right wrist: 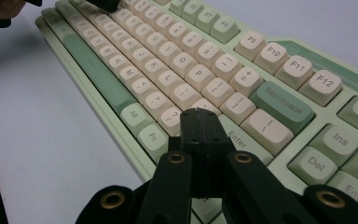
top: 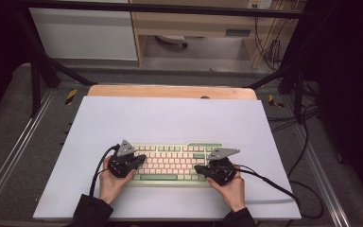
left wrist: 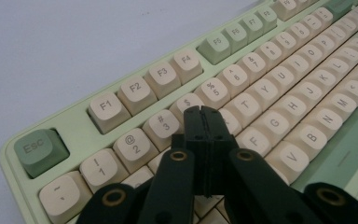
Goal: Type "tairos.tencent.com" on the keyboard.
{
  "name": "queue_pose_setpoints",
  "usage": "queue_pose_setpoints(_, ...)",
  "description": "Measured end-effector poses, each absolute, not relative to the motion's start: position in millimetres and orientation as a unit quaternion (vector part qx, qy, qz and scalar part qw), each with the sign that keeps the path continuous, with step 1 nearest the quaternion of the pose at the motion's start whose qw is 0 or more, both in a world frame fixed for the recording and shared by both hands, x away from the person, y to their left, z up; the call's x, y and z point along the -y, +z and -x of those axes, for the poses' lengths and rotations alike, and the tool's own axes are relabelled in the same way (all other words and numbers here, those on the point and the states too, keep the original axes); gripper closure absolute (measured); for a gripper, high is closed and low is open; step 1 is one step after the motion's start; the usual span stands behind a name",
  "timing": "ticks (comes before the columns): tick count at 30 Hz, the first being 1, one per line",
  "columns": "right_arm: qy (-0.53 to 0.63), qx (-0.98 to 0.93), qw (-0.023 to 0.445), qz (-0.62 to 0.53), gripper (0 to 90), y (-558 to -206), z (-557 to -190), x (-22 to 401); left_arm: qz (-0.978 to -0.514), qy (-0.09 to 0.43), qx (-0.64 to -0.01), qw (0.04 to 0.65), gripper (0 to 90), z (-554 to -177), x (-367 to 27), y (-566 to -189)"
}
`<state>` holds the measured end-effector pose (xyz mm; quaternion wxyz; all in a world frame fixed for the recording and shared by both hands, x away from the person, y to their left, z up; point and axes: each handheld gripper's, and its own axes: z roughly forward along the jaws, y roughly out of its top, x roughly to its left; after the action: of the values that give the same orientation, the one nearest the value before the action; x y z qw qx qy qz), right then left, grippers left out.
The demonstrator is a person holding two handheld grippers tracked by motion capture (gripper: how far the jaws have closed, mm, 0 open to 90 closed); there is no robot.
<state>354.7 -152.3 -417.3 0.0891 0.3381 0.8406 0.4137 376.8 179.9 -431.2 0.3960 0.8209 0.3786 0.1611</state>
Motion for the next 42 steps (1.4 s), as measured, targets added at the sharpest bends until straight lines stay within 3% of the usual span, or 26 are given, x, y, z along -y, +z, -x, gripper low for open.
queue_pose_setpoints(20,0.423,-0.837,0.087,-0.337,90.0,-412,-353,149,-0.814,0.161,-0.372,0.415,90.0,-362,-196,-419)
queue_pose_setpoints(42,0.429,-0.84,0.076,-0.323,90.0,-409,-357,117,-0.808,0.16,-0.379,0.421,90.0,-350,-223,-421)
